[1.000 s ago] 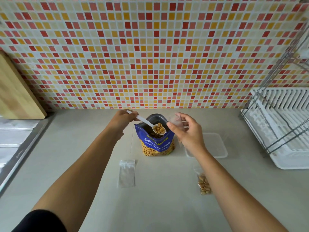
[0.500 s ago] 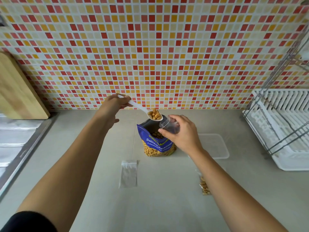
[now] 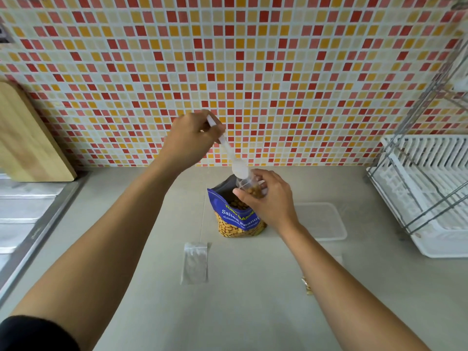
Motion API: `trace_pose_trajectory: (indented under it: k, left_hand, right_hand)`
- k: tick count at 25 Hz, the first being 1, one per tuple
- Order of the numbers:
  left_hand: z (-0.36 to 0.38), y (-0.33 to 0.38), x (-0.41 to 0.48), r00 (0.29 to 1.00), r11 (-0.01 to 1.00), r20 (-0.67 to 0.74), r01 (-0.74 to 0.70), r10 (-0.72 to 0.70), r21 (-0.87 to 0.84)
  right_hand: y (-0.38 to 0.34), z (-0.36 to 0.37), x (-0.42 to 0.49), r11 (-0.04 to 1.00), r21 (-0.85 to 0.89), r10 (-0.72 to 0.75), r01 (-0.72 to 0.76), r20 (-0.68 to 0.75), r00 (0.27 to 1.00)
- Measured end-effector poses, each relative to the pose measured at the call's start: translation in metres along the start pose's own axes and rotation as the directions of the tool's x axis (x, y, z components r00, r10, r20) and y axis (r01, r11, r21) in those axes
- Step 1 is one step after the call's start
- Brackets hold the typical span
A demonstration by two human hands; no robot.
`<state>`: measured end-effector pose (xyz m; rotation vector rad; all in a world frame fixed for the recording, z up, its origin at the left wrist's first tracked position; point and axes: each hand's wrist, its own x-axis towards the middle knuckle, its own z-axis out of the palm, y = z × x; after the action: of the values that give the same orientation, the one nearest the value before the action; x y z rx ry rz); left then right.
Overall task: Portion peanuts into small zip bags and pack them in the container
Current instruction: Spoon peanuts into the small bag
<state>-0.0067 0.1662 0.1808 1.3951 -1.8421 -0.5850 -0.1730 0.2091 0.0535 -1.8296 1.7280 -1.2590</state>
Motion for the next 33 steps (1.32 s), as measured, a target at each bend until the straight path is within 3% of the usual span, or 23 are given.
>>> trace_pose_trajectory:
  k: [3, 5, 7, 9, 11, 13, 15, 17, 19, 22, 26, 30, 33]
  left_hand:
    - [-0.002, -0.012, 0.007, 0.982, 0.983, -0.106, 0.141, -0.154, -0.121]
    - [0.011, -0.028, 0.005, 0.968, 0.965, -0.035, 0.243, -0.247, -0.097]
    - [0.035, -0.047, -0.003, 0.95, 0.957, 0.112, 0.289, -0.29, 0.027]
    - [0.057, -0.068, -0.009, 0.934, 0.947, 0.215, 0.241, -0.286, 0.214]
    - [0.069, -0.081, -0.012, 0.92, 0.903, 0.235, 0.212, -0.313, 0.374]
    - [0.07, -0.078, -0.017, 0.925, 0.869, 0.165, 0.245, -0.343, 0.43]
    - [0.065, -0.068, -0.026, 0.969, 0.934, 0.044, 0.22, -0.242, 0.282]
    - [0.063, -0.055, -0.043, 0.994, 0.994, 0.009, 0.109, -0.109, -0.027]
    - [0.066, -0.043, -0.064, 0.992, 0.978, 0.122, 0.066, -0.042, -0.199]
    - [0.086, -0.037, -0.082, 0.961, 0.981, 0.276, 0.059, -0.006, -0.184]
    - [0.105, -0.04, -0.088, 0.941, 0.901, 0.312, 0.247, -0.133, -0.358]
    - [0.12, -0.04, -0.102, 0.863, 0.701, 0.455, 0.463, -0.218, -0.542]
    - [0.143, -0.04, -0.118, 0.816, 0.693, 0.525, 0.524, -0.242, -0.496]
  right_hand:
    - [0.0, -0.003, -0.001, 0.999, 0.022, 0.047, -0.046, -0.064, 0.997]
    - [0.001, -0.008, -0.001, 0.997, 0.024, 0.076, -0.074, -0.097, 0.992]
    - [0.0, -0.012, -0.002, 0.995, 0.027, 0.099, -0.096, -0.109, 0.989]
    - [-0.001, -0.016, -0.003, 0.993, 0.03, 0.119, -0.116, -0.128, 0.985]
    - [-0.003, -0.019, -0.004, 0.99, 0.037, 0.14, -0.136, -0.15, 0.979]
    - [-0.004, -0.024, -0.004, 0.989, 0.048, 0.149, -0.143, -0.162, 0.975]
    - [-0.005, -0.028, -0.004, 0.985, 0.072, 0.168, -0.157, -0.168, 0.971]
    - [-0.007, -0.031, -0.003, 0.975, 0.123, 0.207, -0.187, -0.171, 0.963]
    - [-0.009, -0.034, -0.002, 0.962, 0.177, 0.237, -0.206, -0.176, 0.955]
    - [-0.01, -0.039, -0.005, 0.944, 0.228, 0.277, -0.24, -0.148, 0.949]
    - [-0.002, -0.049, -0.01, 0.9, 0.282, 0.329, -0.333, 0.063, 0.942]
    - [0.025, -0.066, -0.016, 0.818, 0.373, 0.36, -0.439, 0.264, 0.895]
    - [0.049, -0.07, -0.031, 0.813, 0.324, 0.393, -0.484, 0.309, 0.866]
